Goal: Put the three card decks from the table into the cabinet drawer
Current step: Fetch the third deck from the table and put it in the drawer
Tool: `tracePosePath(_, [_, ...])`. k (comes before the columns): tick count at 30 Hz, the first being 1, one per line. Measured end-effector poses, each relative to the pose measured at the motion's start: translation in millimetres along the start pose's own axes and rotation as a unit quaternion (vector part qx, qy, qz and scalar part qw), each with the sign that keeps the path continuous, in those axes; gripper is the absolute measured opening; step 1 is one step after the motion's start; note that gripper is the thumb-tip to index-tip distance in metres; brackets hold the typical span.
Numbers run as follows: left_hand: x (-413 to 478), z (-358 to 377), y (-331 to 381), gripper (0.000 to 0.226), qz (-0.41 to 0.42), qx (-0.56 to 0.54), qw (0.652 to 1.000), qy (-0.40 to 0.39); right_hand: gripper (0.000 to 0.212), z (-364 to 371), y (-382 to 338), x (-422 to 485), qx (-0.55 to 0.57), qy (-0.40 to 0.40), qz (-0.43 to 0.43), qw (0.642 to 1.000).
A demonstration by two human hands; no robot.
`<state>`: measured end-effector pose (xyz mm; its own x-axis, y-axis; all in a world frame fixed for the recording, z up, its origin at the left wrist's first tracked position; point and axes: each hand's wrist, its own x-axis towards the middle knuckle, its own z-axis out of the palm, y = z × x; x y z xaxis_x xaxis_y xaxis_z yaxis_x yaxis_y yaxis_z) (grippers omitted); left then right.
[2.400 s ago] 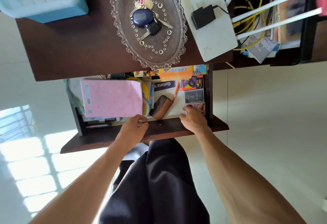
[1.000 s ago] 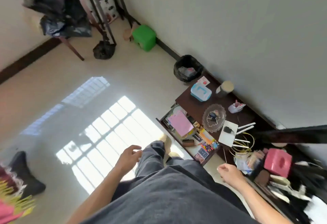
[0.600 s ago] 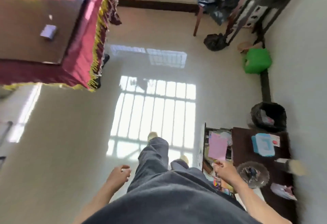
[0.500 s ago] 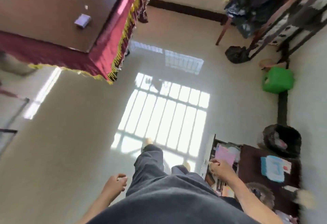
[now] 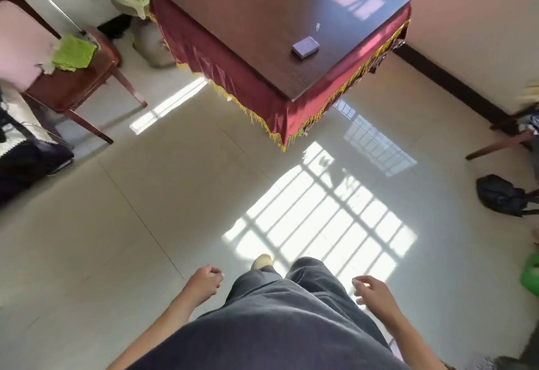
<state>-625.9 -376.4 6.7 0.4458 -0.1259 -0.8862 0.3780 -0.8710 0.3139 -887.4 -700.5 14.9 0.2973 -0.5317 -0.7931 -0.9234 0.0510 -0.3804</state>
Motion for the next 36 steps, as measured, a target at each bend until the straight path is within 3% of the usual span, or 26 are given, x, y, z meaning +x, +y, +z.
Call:
tracePosePath(9, [78,-113,107,0.018,0.066,-0.105,0.990,0.062,0.017,16,-102,78,-0.121,-0.047,0.001,0.992])
tracePosePath(13, [94,-149,116,0.021,-0.004,-0.125,0.989,0.076,0.019,16,-184,134,-0.132,-0.067,-0.028,0.989])
tracePosePath(18, [110,-203,114,0.026,-0.079,-0.165,0.979,0.088,0.022,26,-336,190,-0.100,-0.081,-0.063,0.990])
tracePosePath(23, [129,-249,124,0.023,-0.123,-0.194,0.969,0.089,0.021,45,-471,224,-0.092,-0.086,-0.138,0.982])
tracePosePath(26, [153,-290,141,0.025,-0.121,-0.154,0.978,0.077,0.020,58,-528,237,-0.080,-0.078,-0.164,0.980])
tracePosePath(30, [193,-360,187,0.025,-0.095,-0.104,0.988,0.065,0.018,69,-562,240,-0.020,-0.049,-0.112,0.992])
tracePosePath(36, [271,-438,302,0.021,-0.036,-0.011,0.999,0.023,0.017,79,-541,224,0.099,0.019,0.007,0.995])
